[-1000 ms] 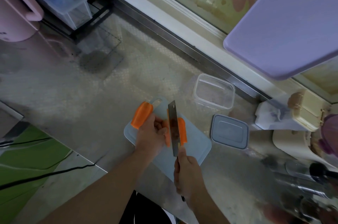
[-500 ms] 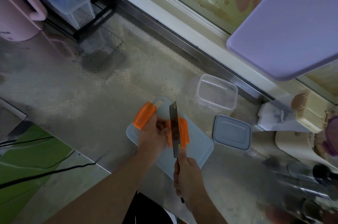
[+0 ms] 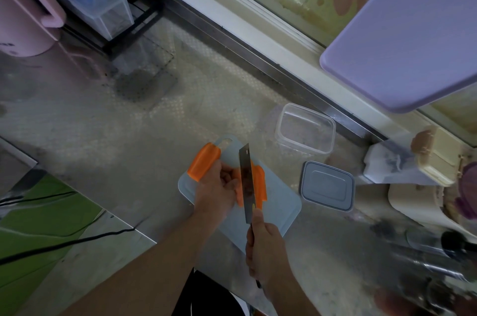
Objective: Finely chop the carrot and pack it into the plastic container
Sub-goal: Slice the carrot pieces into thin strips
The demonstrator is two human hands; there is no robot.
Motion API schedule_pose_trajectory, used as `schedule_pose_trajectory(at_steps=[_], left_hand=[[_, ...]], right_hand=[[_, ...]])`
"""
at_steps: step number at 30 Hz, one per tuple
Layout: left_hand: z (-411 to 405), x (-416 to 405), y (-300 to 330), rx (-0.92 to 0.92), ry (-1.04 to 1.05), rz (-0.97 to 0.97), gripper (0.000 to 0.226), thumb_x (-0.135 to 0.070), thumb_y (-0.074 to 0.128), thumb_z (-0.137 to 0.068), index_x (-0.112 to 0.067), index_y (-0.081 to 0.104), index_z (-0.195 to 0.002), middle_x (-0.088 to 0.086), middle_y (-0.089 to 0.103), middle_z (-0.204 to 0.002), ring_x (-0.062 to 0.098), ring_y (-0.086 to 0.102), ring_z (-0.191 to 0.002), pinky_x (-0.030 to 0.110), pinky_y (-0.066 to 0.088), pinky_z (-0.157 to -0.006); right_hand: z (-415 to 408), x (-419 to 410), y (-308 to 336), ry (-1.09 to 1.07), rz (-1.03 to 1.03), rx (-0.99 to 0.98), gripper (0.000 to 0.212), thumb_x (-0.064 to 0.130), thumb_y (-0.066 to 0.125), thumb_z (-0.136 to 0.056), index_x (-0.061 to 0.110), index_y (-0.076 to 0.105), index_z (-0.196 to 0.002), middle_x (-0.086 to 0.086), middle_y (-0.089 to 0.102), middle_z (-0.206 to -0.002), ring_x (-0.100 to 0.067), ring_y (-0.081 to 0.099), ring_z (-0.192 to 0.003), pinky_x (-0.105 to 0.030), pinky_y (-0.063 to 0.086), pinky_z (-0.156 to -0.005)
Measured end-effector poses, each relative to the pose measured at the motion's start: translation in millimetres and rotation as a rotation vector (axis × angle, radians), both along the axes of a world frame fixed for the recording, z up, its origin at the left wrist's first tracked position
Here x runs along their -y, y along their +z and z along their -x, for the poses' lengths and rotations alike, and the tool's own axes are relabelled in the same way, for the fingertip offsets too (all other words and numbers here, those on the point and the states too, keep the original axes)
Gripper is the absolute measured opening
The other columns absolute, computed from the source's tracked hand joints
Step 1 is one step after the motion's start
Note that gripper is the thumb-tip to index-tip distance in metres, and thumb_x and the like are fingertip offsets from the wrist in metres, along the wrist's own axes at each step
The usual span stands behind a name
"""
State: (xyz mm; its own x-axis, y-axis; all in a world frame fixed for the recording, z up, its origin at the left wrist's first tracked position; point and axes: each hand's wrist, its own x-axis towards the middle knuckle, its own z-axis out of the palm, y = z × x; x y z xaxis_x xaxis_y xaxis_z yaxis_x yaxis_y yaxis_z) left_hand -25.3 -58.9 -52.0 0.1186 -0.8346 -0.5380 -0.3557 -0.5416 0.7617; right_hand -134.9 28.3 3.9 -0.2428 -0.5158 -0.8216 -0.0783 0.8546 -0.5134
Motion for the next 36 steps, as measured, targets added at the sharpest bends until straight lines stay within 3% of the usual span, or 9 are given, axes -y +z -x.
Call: schedule_pose_trajectory(at_steps=[9,15,21,27,36], left_hand=[[1,0,-4,-0.021,0.017,-0.007,0.018,-0.009,0.069,-0.096,-0.025,0.060,-0.095,-0.002,0.064,-0.088,0.009,0.060,-0.080,0.018,0.043,-0.071],[0,-1,-5,-0.005,0.012,0.005,0.021,-0.008,0.068,-0.095,-0.027,0.059,-0.095,-0.005,0.062,-0.085,0.006,0.058,-0.077,0.017,0.041,-0.070],[1,-1,-4,-0.002,0.009,0.009,0.020,-0.005,0.066,-0.095,-0.024,0.059,-0.095,-0.003,0.063,-0.084,0.004,0.058,-0.074,0.012,0.042,-0.066],[0,-1,-3,0.000,0.004,0.014,0.018,-0.007,0.066,-0.096,-0.024,0.060,-0.097,-0.005,0.062,-0.082,0.004,0.055,-0.072,0.006,0.042,-0.064],[1,0,-3,-0.011,0.012,0.011,0.018,-0.011,0.069,-0.096,-0.027,0.059,-0.096,-0.007,0.062,-0.084,0.004,0.057,-0.074,0.014,0.040,-0.067]], right_hand=[[-1,-1,-7,-0.008,0.003,-0.015,0.055,0.058,0.037,-0.104,0.023,0.039,-0.061,0.003,0.031,-0.052,-0.011,0.026,-0.042,-0.022,0.023,-0.044],[2,-5,-12,0.026,0.036,-0.057,0.061,0.060,0.037,-0.102,0.024,0.039,-0.053,0.002,0.032,-0.052,-0.014,0.029,-0.045,-0.029,0.023,-0.052],[0,-2,-6,0.020,0.031,-0.026,0.056,0.056,0.037,-0.105,0.024,0.039,-0.058,0.003,0.031,-0.051,-0.012,0.026,-0.043,-0.022,0.022,-0.045],[1,-4,-10,0.040,0.023,-0.053,0.056,0.059,0.037,-0.103,0.023,0.042,-0.061,0.004,0.033,-0.051,-0.011,0.029,-0.043,-0.024,0.024,-0.047],[3,-3,-12,0.032,0.023,-0.031,0.056,0.056,0.040,-0.104,0.023,0.043,-0.059,0.004,0.035,-0.051,-0.011,0.030,-0.043,-0.025,0.026,-0.047]])
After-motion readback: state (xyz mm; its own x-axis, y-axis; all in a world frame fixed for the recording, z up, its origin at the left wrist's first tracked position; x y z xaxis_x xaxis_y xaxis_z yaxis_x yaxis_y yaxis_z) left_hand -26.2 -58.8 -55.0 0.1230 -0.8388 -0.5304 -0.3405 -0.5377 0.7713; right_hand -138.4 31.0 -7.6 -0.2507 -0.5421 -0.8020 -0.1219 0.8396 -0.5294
